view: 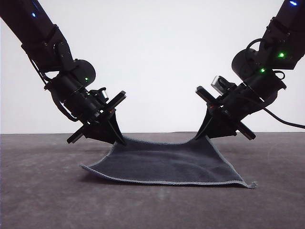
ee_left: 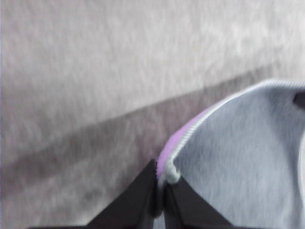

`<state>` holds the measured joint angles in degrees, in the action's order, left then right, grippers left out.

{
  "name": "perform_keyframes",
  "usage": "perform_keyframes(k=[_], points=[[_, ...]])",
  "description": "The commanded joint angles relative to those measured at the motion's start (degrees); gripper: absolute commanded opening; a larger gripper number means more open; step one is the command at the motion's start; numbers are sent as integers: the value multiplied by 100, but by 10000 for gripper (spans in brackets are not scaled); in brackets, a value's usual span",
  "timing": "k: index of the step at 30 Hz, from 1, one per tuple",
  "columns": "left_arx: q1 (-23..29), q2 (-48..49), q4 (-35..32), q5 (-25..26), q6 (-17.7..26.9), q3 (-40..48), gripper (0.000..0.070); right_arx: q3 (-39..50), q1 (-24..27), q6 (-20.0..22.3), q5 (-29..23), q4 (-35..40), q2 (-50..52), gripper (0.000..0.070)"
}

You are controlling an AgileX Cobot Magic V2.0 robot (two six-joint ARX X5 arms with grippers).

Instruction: Fold clothes

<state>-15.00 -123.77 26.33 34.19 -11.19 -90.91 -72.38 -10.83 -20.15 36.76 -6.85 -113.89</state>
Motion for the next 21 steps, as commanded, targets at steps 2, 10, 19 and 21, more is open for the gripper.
perform_keyframes(k=[2,10,19,21], points=[[-2,83,194,10,522,-142,3,-127,-9,174,38,-70,87,4],[-2,548,596,9,927,-140,3,-125,-24,560,41,-640,436,4],[-46,812,1199,5,1322,-94,4,-74,-43,871,7,-1101,743,4],[-65,909,1174,-56,1335,25,4,11,-47,879,-36,-1101,856,3]])
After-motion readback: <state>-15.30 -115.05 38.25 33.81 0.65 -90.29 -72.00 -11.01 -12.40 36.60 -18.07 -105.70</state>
